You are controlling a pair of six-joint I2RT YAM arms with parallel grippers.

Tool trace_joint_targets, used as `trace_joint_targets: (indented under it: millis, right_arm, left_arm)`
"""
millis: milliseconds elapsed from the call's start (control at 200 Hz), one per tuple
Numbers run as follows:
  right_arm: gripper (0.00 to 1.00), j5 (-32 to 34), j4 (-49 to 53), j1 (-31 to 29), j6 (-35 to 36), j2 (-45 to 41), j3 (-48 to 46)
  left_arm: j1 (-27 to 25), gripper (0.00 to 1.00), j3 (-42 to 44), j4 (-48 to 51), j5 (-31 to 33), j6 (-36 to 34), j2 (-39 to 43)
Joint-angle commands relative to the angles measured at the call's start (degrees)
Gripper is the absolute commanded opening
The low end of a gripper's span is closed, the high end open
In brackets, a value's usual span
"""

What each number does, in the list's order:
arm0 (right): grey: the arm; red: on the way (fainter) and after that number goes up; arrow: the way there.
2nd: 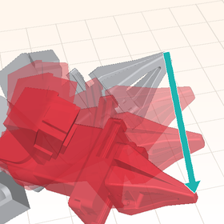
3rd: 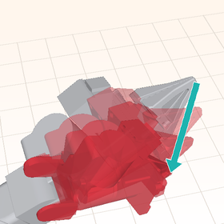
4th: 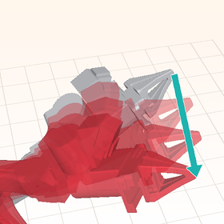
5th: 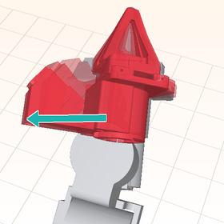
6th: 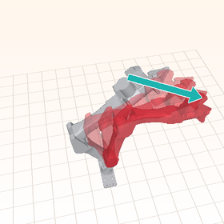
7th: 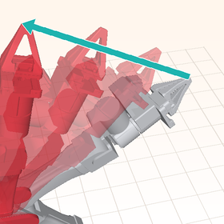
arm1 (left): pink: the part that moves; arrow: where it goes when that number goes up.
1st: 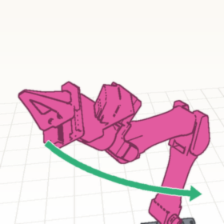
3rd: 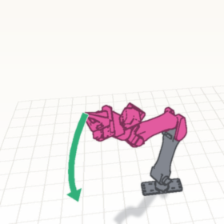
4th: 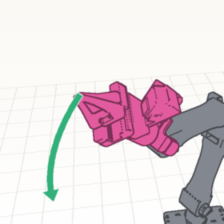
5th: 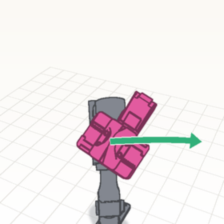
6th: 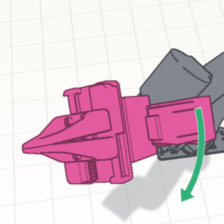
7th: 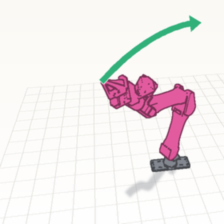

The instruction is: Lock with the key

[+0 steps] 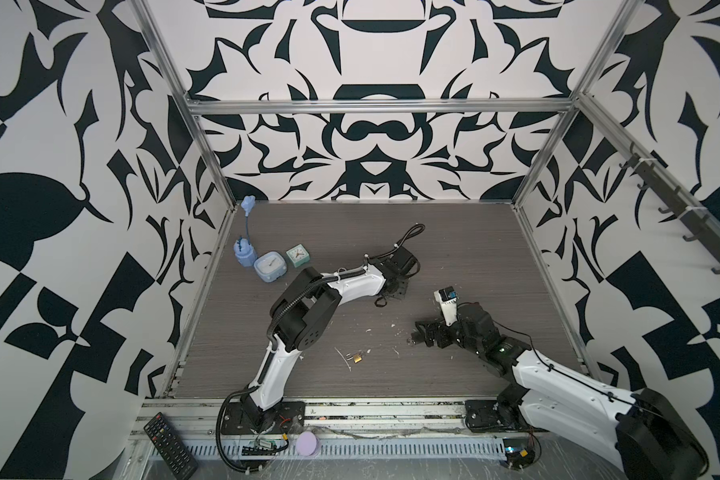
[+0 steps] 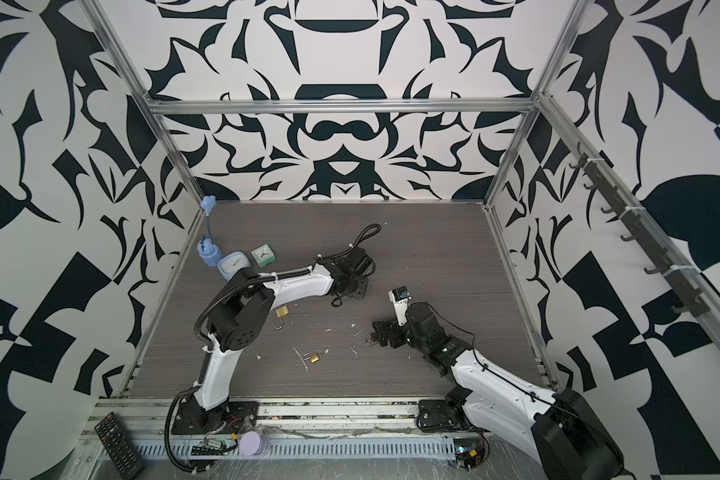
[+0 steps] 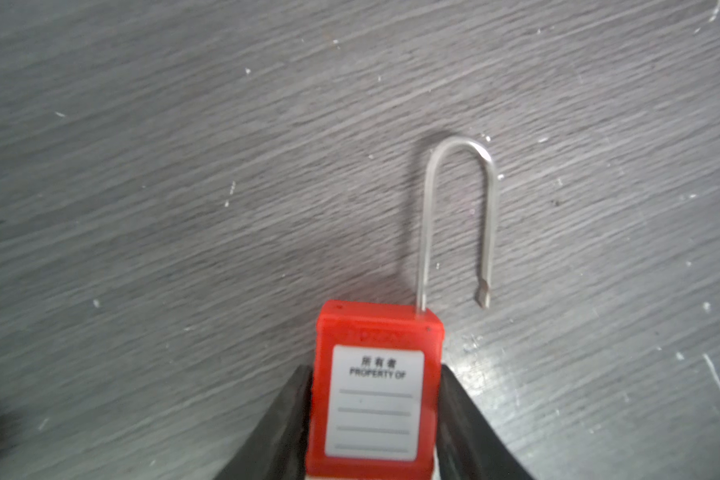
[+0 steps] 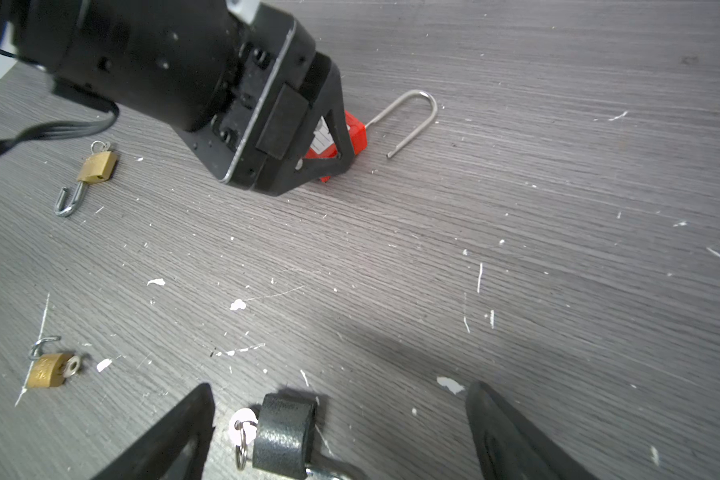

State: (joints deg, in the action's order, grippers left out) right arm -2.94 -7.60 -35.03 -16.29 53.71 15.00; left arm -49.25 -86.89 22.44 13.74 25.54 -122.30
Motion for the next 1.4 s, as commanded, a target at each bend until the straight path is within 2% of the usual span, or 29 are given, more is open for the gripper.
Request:
trace_joint_targets:
  millis: [0, 60, 180, 290, 345, 390, 465, 500, 590, 630, 700, 750, 815, 940, 1095, 1245, 1395]
  right_arm:
    - [0.96, 0.96, -1.53, -0.30, 0.59, -0.19, 1.96]
    - [0.96, 1.75, -0.93, -0.25, 0.38, -0.51, 2.34]
    - [0.96, 6.23, 2.41, -0.32, -2.39, -2.29, 5.39]
    - [0.97, 11.60, 6.54, -0.22, -6.76, -4.03, 10.52]
    - [0.95, 14.50, 10.09, -0.15, -8.59, -4.31, 14.19]
    - [0.93, 16.55, 13.45, -0.01, -9.59, -3.91, 17.50]
    - [0.93, 15.75, 18.78, 0.86, -10.90, -2.08, 23.29]
    - [0.93, 14.58, 21.02, 2.04, -12.18, -0.93, 25.71]
    - [0.92, 3.75, 27.02, 9.33, -16.00, 3.02, 31.92]
    - [0.92, -2.97, 29.00, 13.33, -17.81, 5.29, 34.73]
    - [0.92, -15.13, 31.85, 19.78, -20.08, 9.52, 39.03]
    - [0.91, -22.02, 33.99, 22.01, -20.81, 12.19, 42.07]
    - [0.89, -28.06, 37.13, 22.81, -20.97, 15.26, 45.66]
    - [0.87, -37.98, 38.61, 22.90, -24.02, 18.60, 47.58]
    - [0.83, -43.48, 37.95, 22.81, -29.70, 20.16, 45.29]
    - [0.80, -45.09, 33.96, 22.78, -34.79, 19.98, 41.58]
    - [0.75, -45.27, 32.12, 21.86, -36.44, 21.11, 40.19]
  left_arm:
    - [-0.29, 0.40, 0.05, 3.65, 0.04, 0.04, -0.53]
    - [-0.31, 0.30, 0.30, 3.75, -0.01, -0.18, 0.05]
    - [-0.32, 0.19, 1.88, 2.78, 0.40, -1.93, 2.96]
    - [-0.23, 0.11, 5.47, -1.21, 0.01, -6.95, 8.44]
    - [-0.23, 0.00, 8.04, -4.08, -0.11, -10.38, 11.93]
    - [-0.14, 0.00, 10.33, -6.82, -0.28, -14.26, 15.02]
    - [0.20, 0.00, 14.67, -11.76, -2.34, -21.72, 20.10]
    - [0.42, 0.00, 17.05, -14.67, -4.79, -26.31, 22.43]
    - [1.31, 0.00, 25.47, -24.04, -10.22, -37.51, 29.13]
    - [2.05, 0.00, 29.74, -28.96, -13.50, -41.64, 31.98]
    - [4.19, 0.00, 36.19, -35.75, -22.87, -49.26, 36.51]
    - [4.60, 0.00, 39.16, -38.98, -24.58, -53.40, 38.43]
    - [5.19, 0.00, 38.78, -36.86, -23.56, -55.63, 39.29]
    - [6.19, 0.00, 36.44, -30.03, -26.10, -60.33, 39.03]
    - [7.13, 0.00, 36.21, -29.43, -26.03, -65.01, 37.80]
    - [7.24, 0.00, 34.68, -28.35, -25.36, -70.31, 36.14]
    - [7.22, 0.00, 33.89, -29.41, -25.33, -71.08, 35.70]
